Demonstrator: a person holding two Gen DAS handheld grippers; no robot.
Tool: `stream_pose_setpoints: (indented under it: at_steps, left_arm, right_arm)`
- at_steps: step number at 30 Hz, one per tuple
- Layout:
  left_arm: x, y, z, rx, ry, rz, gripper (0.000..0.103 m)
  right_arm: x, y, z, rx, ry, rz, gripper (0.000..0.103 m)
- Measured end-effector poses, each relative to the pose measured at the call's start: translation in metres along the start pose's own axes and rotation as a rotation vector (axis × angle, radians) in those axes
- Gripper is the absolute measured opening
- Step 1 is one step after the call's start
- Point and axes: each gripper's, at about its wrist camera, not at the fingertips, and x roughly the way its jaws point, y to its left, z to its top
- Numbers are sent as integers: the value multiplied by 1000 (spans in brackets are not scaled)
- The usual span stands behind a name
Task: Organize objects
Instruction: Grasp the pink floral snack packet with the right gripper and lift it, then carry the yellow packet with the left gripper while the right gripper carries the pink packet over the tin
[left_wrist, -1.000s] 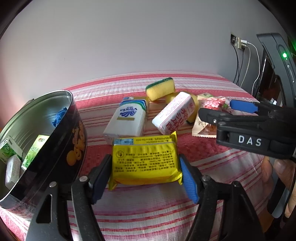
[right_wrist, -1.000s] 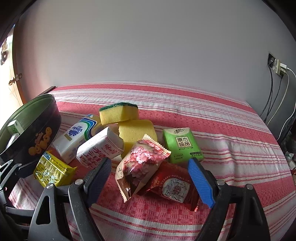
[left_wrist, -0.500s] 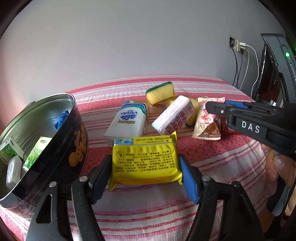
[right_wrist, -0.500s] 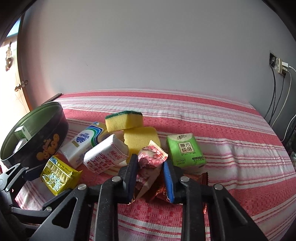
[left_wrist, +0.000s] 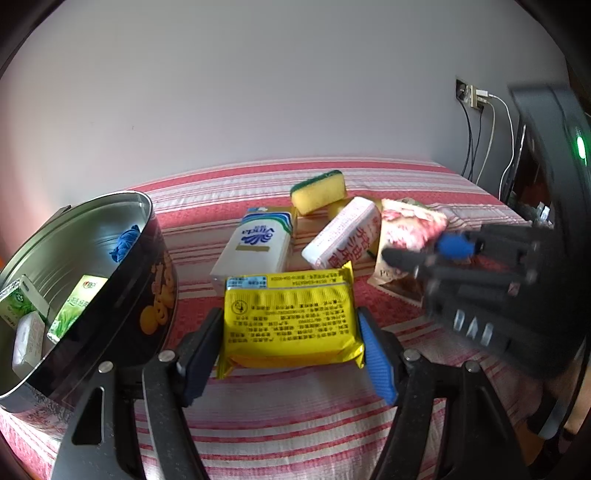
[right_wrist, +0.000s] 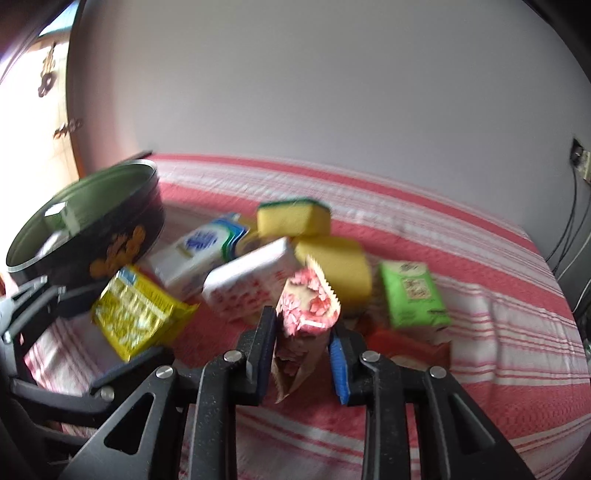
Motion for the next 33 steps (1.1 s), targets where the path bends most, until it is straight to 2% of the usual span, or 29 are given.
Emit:
stream_pose_setpoints:
  at_steps: [2,4,7,10,15,26,33]
  left_arm:
    - [0,0,1,-3,-2,0,71]
    - [-2,1,0,-12,-16,-1,71]
    - [-7,6,-1,-34,-51,15,71]
    - [-12,13,-2,-47,-83,40,71]
    - [-25,25,0,-72,-150,60,71]
    - [-47,28,2,-60,-247,117,71]
    - [-56,31,3,-57,-287,151,71]
  right_arm:
    - [-4,2,1,-5,-28,-23,26]
    - [-9,-1,0,21,-53,-10,22]
    - [-18,-9,-2,62,-105,0,22]
    - [-25,-4,-3,48,-145,-32,22]
    - [-39,1,-3,55,-205,-19,22]
    - [-74,7,-4,48,-361,-23,22]
    - [-82,11,-4,41,-411,-16,22]
